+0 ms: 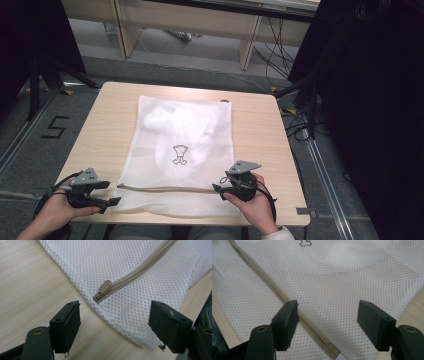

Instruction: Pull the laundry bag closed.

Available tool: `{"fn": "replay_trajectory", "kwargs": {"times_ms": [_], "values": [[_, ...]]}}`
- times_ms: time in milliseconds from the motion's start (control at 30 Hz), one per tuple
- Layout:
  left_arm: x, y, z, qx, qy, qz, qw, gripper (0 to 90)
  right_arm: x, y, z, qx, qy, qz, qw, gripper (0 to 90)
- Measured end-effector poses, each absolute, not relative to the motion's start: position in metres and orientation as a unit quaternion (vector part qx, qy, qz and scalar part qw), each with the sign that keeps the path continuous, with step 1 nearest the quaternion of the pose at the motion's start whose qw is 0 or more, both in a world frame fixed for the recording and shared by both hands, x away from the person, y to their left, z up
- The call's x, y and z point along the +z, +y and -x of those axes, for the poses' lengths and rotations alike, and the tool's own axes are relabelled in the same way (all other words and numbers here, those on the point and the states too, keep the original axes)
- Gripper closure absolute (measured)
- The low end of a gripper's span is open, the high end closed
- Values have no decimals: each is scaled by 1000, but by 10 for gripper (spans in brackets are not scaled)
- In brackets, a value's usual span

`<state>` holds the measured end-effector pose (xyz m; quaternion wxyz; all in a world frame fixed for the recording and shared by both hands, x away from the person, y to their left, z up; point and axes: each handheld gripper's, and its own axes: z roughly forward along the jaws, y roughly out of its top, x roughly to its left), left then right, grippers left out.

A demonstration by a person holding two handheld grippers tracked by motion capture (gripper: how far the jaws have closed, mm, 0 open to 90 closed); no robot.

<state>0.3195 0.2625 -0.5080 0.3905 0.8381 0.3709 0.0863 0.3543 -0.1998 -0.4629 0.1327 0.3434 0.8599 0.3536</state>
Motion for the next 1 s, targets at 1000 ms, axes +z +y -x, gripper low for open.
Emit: {"fn": "replay_trajectory", "kwargs": {"times_ms": [1000], "values": [[-508, 263, -320, 80, 368, -842, 387, 247, -454, -46, -386, 380, 904, -183, 65, 563]]}}
